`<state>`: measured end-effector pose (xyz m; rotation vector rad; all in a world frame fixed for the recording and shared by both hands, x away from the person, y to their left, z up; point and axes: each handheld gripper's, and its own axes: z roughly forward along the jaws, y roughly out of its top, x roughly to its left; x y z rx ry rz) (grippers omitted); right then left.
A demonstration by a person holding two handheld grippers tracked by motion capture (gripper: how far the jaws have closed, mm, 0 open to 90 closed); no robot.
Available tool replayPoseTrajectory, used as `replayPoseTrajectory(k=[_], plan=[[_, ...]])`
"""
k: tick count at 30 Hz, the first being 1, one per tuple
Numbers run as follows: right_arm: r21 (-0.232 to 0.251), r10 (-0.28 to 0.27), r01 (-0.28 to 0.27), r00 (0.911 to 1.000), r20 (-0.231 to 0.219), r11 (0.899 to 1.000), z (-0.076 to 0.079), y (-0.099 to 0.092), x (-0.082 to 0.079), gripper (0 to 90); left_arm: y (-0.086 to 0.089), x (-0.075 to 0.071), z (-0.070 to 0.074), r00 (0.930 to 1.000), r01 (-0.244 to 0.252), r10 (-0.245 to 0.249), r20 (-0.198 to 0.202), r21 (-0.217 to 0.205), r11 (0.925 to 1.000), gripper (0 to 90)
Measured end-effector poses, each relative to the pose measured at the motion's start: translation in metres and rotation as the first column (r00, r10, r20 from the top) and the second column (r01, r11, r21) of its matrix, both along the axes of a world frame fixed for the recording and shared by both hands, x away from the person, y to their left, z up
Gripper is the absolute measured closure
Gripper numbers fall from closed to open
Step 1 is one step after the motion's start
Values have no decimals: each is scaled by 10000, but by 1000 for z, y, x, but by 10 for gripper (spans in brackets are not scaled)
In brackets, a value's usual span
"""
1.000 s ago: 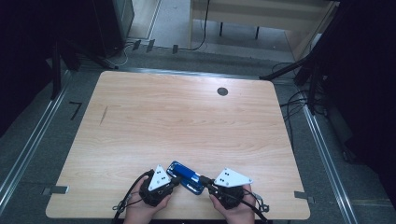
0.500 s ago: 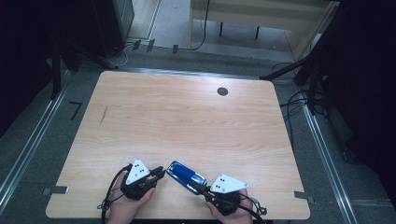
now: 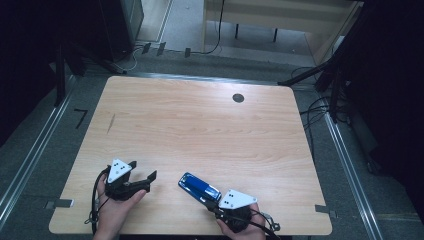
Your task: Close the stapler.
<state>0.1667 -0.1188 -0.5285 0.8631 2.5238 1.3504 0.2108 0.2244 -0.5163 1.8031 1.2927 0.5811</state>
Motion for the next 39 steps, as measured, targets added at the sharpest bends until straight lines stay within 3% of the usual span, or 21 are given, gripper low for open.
replayPoseTrajectory(k=[2, 8, 13, 20, 25, 30, 39], plan=[[-27, 45, -46, 10000, -34, 10000, -2, 2, 0, 900, 6, 2, 0, 9998, -211, 213, -66, 184, 9996, 131], [-168, 136, -138, 9998, -123, 9998, -6, 5, -1, 900, 30, 4, 0, 9984, -532, 534, -189, 68, 9986, 8], [-203, 112, -115, 9998, -170, 9997, -8, 4, 0, 900, 50, 6, -2, 9906, -1339, 1335, -310, -109, 9909, 7], [-426, 89, -97, 9998, -187, 9990, -10, 5, 1, 900, 66, 8, -6, 9796, -1962, 1979, -354, 459, 9795, 7], [-550, 172, -182, 9997, -192, 9983, -12, 7, 0, 900, 74, 7, -8, 9772, -2090, 2103, -290, 433, 9770, 7], [-638, 181, -197, 9995, -247, 9978, -14, 9, 1, 900, 72, 7, -8, 9814, -1885, 1899, -270, 491, 9808, 7], [-587, 76, -93, 9995, -295, 9982, -14, 6, 4, 900, 72, 8, -8, 9817, -1879, 1890, -232, 443, 9812, 7]])
